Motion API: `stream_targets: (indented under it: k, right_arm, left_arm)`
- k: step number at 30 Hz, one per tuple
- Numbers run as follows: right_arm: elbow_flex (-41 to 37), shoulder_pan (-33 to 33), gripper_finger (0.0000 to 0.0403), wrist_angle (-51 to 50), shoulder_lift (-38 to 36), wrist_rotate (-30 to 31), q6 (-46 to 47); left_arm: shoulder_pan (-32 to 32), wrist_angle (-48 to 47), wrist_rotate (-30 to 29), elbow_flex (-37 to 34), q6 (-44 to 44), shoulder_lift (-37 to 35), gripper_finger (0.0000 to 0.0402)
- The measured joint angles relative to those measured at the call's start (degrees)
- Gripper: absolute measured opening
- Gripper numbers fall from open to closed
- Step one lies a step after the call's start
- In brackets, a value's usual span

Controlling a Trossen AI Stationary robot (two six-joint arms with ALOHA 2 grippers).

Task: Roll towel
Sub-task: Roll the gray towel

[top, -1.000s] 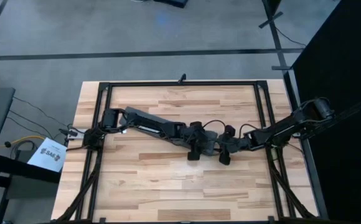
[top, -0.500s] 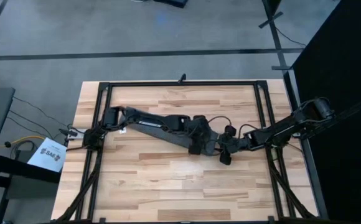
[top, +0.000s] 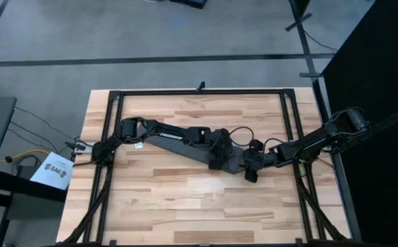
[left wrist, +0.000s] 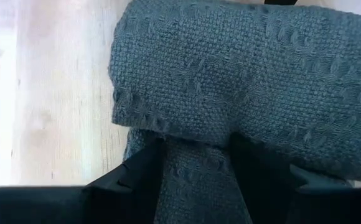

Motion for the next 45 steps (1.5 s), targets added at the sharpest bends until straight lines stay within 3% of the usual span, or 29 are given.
stream_targets:
  k: [8, 18, 28, 45]
  right_arm:
    - [-4.02, 1.59, 0.0189, 7.96, -0.03, 1.40, 3.79]
    - [-2.34, 1.58, 0.0189, 11.51, 0.28, 1.75, -0.19]
    - [-0.72, 0.41, 0.0189, 11.88, 0.23, 3.10, -3.31]
    - [-0.16, -4.02, 0.0189, 15.68, 0.17, 3.03, -10.21]
  left_arm:
    - [0.09, -0.05, 0.02, -0.13, -2.08, 0.09, 0.0174]
    - [0.05, -0.98, -0.20, 0.88, -3.37, -0.20, 0.0174]
    - [-0.20, -14.05, -0.57, 7.16, -1.90, -0.55, 0.0174]
    - [-0.54, -45.01, -4.97, 26.28, 2.31, -1.01, 0.0174]
